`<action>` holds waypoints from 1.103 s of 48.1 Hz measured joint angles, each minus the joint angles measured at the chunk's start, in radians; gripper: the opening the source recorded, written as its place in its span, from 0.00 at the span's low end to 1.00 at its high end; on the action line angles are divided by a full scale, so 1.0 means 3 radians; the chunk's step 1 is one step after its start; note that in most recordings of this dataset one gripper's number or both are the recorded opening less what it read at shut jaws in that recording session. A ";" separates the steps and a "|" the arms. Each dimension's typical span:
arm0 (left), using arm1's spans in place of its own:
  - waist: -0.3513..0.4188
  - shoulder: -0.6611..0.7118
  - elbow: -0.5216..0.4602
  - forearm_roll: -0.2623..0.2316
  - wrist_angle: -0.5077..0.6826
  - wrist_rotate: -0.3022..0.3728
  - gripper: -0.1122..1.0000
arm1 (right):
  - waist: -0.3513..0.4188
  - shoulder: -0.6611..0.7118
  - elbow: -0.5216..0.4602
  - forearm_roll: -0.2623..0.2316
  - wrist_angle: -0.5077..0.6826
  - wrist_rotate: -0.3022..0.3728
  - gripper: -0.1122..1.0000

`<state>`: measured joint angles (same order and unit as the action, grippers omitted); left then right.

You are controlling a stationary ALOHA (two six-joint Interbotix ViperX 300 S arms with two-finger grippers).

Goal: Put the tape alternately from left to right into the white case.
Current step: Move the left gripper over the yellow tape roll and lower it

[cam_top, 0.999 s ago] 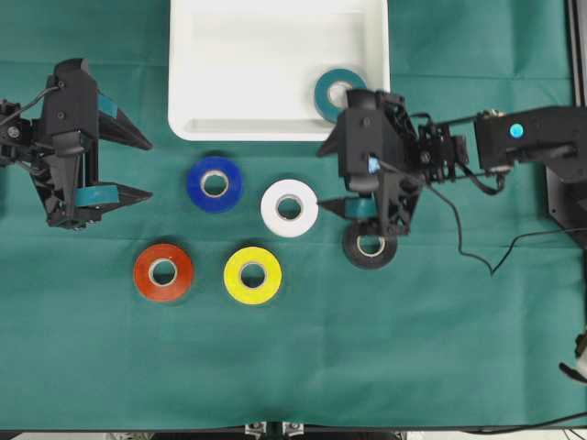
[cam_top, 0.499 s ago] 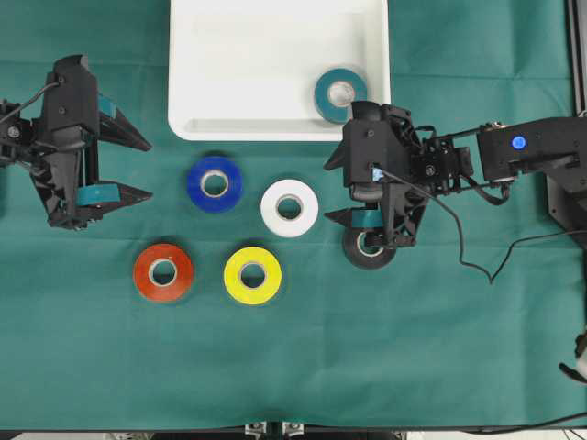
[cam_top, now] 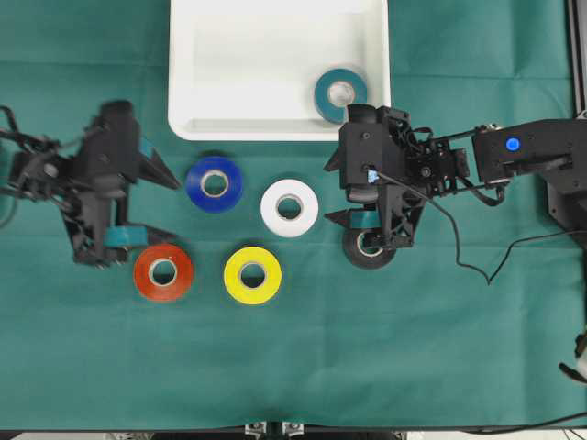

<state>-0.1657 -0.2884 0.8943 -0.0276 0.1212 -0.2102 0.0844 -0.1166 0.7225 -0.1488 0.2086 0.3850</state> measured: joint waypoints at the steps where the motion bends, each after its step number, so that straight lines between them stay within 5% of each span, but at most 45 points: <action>1: -0.0015 0.0041 -0.0031 -0.0005 0.0000 0.0000 0.66 | 0.0000 0.0000 0.0000 0.0005 0.0000 0.0000 0.84; 24: -0.0153 0.0874 -0.0649 -0.0005 0.0051 -0.0061 0.66 | 0.0005 0.0000 0.0061 -0.0020 0.0000 0.0000 0.84; 53: -0.0153 0.0910 -0.0685 0.0000 0.0251 -0.0123 0.66 | 0.0005 0.0000 0.0066 -0.0056 -0.0051 -0.0015 0.84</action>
<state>-0.2117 -0.0153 0.6888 -0.0276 0.1963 -0.2470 0.0859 -0.1166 0.7424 -0.1657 0.1933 0.3804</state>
